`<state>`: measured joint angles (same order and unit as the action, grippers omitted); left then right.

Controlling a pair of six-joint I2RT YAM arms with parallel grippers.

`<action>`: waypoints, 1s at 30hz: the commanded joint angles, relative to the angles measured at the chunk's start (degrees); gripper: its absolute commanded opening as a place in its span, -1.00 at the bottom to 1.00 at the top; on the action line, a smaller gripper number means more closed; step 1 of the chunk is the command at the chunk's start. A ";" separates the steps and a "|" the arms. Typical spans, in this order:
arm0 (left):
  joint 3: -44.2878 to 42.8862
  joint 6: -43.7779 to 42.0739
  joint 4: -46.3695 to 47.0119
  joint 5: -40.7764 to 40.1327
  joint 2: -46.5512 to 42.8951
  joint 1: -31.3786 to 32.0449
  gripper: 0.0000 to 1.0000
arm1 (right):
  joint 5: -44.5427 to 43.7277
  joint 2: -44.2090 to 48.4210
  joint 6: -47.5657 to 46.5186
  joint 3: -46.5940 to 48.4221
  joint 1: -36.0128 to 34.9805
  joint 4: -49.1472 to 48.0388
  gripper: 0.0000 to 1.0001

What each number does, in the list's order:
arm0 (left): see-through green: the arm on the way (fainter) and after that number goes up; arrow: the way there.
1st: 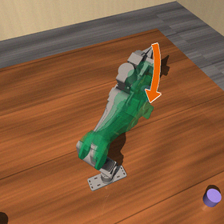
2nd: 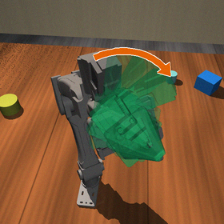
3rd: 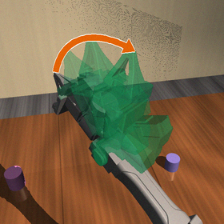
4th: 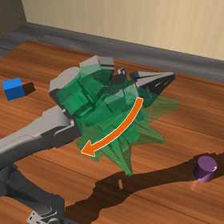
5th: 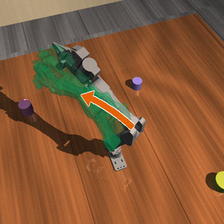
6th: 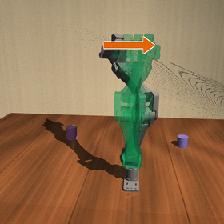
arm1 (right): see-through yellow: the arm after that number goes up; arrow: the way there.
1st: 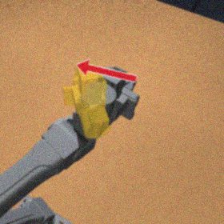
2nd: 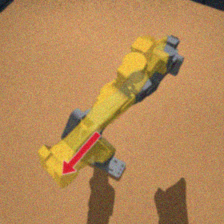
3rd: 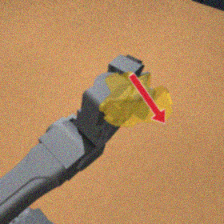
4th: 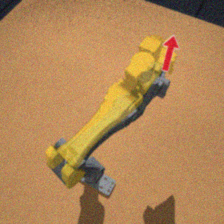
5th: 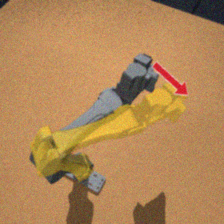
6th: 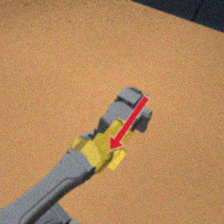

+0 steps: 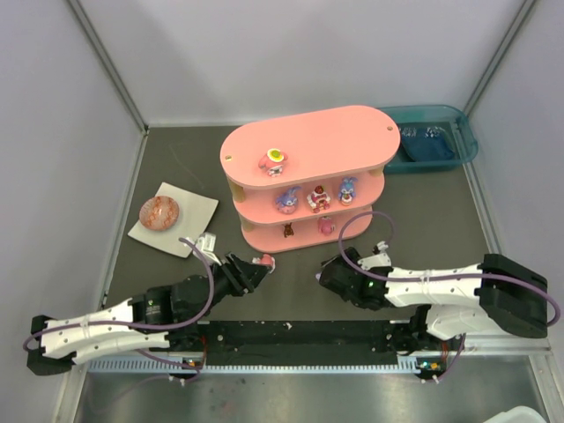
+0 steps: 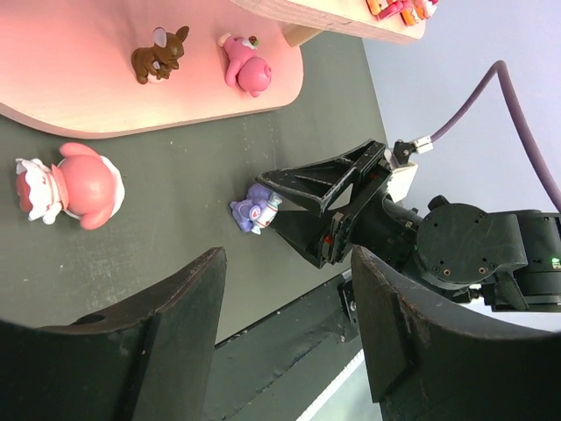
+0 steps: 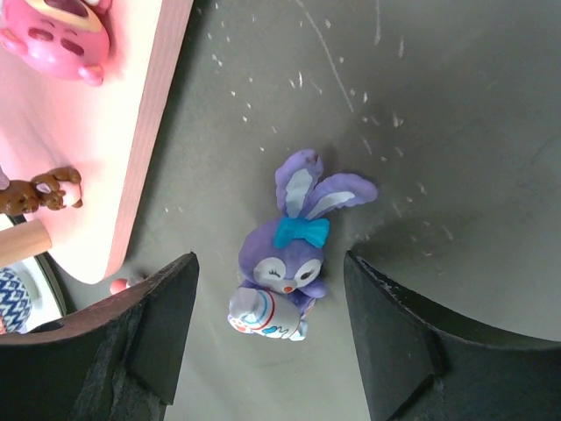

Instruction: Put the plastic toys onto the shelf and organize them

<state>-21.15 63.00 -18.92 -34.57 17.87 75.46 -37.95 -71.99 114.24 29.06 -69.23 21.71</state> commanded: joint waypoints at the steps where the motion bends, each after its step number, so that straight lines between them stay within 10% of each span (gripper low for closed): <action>1: -0.39 -0.42 -0.86 -1.73 -0.73 -0.14 0.29 | 3.50 -2.63 1.60 0.65 0.68 -3.08 0.26; 11: -0.47 -0.25 -2.18 -2.52 -1.87 -0.14 0.29 | 5.44 -3.34 2.92 -1.37 0.76 -4.84 -0.29; 17: -0.56 -0.16 -1.74 -2.44 -1.52 -0.14 0.28 | 4.82 -1.85 0.65 -2.08 0.77 -4.49 -0.97; 30: -2.76 0.19 -3.32 -2.70 0.59 -0.23 0.28 | -7.39 35.30 -23.78 -5.68 0.77 3.94 -1.00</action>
<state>-21.41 62.92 -21.56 -35.97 17.15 75.46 -37.87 -50.09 101.51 23.73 -68.82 21.02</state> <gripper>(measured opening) 0.642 0.431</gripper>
